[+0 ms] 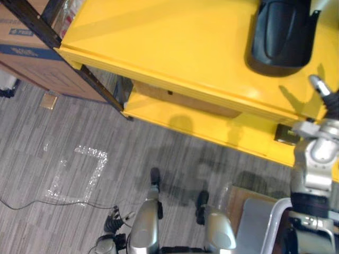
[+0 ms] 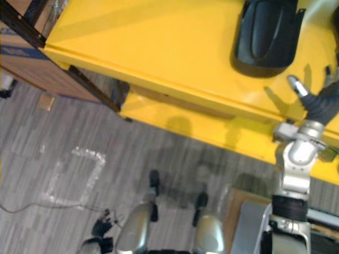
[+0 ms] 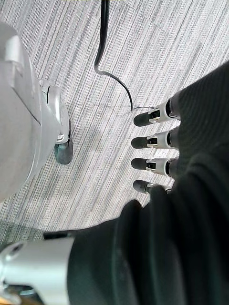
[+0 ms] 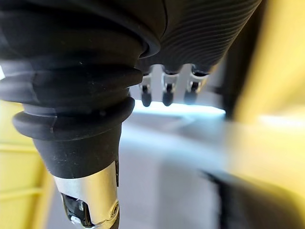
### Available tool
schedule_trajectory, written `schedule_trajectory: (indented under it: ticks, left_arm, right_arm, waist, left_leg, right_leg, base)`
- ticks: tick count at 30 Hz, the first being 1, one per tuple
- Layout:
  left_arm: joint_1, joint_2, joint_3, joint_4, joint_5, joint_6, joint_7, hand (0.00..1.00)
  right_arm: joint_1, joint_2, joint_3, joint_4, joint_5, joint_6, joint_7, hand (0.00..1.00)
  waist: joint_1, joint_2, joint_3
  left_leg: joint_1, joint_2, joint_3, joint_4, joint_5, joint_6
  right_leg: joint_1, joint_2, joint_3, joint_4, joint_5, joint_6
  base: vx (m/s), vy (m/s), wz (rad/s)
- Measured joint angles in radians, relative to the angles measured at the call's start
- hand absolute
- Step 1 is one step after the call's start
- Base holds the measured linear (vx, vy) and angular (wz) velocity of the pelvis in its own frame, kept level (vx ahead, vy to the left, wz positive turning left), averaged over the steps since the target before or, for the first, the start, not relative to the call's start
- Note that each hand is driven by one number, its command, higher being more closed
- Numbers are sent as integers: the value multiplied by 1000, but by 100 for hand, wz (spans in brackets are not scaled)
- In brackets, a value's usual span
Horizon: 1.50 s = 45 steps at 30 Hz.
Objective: Walk over and take plastic housings, then place them on the shelf
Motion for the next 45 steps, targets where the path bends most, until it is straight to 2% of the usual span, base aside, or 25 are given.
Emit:
schedule_trajectory:
  ticks: [6,9,11,12,13,14,16,17,19,21,24,26,30,32,34,37,41,45]
  left_arm:
    - [1,-14,11,2,0,0,-1,0]
    - [3,-13,11,6,2,0,0,0]
    - [6,-11,11,8,5,1,0,0]
    - [6,-10,10,8,6,1,0,0]
    - [6,-10,10,7,7,2,0,0]
    - [6,-10,11,7,7,3,0,0]
    - [8,-7,10,7,7,13,0,0]
    - [9,-5,9,6,7,17,-1,0]
    - [11,2,7,2,7,33,-2,0]
    - [13,13,1,-2,7,45,-4,0]
    - [14,21,-2,-5,7,50,-4,0]
    - [14,22,-3,-8,7,52,-5,0]
    - [14,28,-3,-15,6,79,-13,0]
    - [14,35,-4,-20,1,88,-20,0]
    - [14,45,-10,-23,1,88,-26,0]
    - [14,60,-10,-23,1,88,-36,0]
    - [14,61,-9,-23,1,87,-36,0]
    - [14,61,-9,-23,1,87,-41,0]
  right_arm:
    - [43,0,-118,-32,-15,-7,-138,0]
    - [62,0,-176,-26,-17,39,-183,0]
    - [64,-15,-188,-3,-51,116,-199,0]
    - [64,-26,-188,11,-54,137,-198,0]
    - [62,-53,-188,43,-70,182,-192,0]
    - [59,-68,-186,61,-77,201,-189,0]
    - [32,-117,-183,106,-106,281,-177,0]
    - [22,-130,-182,114,-128,303,-172,0]
    - [-5,-194,-159,154,-214,383,-171,0]
    - [-41,-279,-111,218,-319,482,-138,0]
    - [-91,-370,-45,302,-373,545,-101,0]
    - [-144,-440,6,375,-374,570,-78,0]
    - [-177,-472,40,428,-368,584,-31,0]
    - [-178,-486,63,462,-337,611,51,0]
    - [-178,-486,66,494,-316,625,97,0]
    - [-179,-487,89,556,-265,652,158,0]
    - [-189,-487,94,598,-183,653,199,0]
    - [-208,-487,102,618,-49,664,260,0]
  waist:
    - [-4,0,0]
    - [-15,-2,0]
    - [-22,-7,-3]
    - [-22,-7,-3]
    - [-21,-8,-3]
    - [-21,-8,-4]
    - [-20,-14,-6]
    - [-20,-16,-7]
    - [-20,-24,-9]
    - [-20,-37,-13]
    - [-19,-46,-18]
    - [-18,-47,-18]
    - [-17,-47,-18]
    - [-18,-50,-20]
    - [-18,-52,-21]
    - [-20,-57,-25]
    - [-20,-58,-25]
    - [-20,-58,-25]
  left_leg:
    - [1,1,8,-1,-1,1]
    - [5,2,9,-4,-3,5]
    - [7,2,11,-5,-4,6]
    - [7,2,11,-5,-4,6]
    - [7,4,11,-5,-5,7]
    - [7,5,11,-5,-5,7]
    - [6,6,11,-5,-5,7]
    - [6,6,11,-5,-5,7]
    - [5,5,11,-5,-5,7]
    - [1,5,10,-5,-5,7]
    - [-6,4,7,-5,-5,7]
    - [-9,1,7,-5,-5,8]
    - [-9,-1,7,-5,-5,10]
    - [-10,-1,7,-5,-5,10]
    - [-10,0,7,-5,-5,10]
    - [-9,0,7,-5,-5,10]
    - [-9,0,7,-5,-5,10]
    - [-8,0,8,-5,-3,12]
  right_leg:
    - [5,6,5,-21,14,1]
    - [20,9,5,-44,26,4]
    - [25,10,6,-55,34,7]
    - [26,11,6,-57,35,7]
    - [30,13,6,-65,41,6]
    - [32,14,5,-70,44,6]
    - [36,17,5,-79,51,6]
    - [36,17,5,-81,53,7]
    - [37,16,5,-85,56,8]
    - [36,17,4,-90,59,9]
    - [36,18,1,-99,64,10]
    - [36,16,0,-106,67,11]
    - [36,15,0,-107,67,11]
    - [37,15,0,-108,67,11]
    - [37,15,0,-108,67,11]
    - [37,15,0,-109,67,11]
    - [38,14,0,-109,68,11]
    - [38,13,0,-109,70,11]
  base:
    - [9,-7,-4]
    - [0,0,0]
    - [-3,2,-3]
    - [0,0,0]
    - [0,0,0]
    - [0,0,0]
    - [0,0,0]
    - [0,0,0]
    - [0,0,0]
    - [0,0,0]
    - [6,-3,1]
    - [12,-3,2]
    - [9,-4,0]
    - [15,-9,0]
    - [0,0,0]
    - [0,0,0]
    - [0,0,0]
    - [0,0,0]
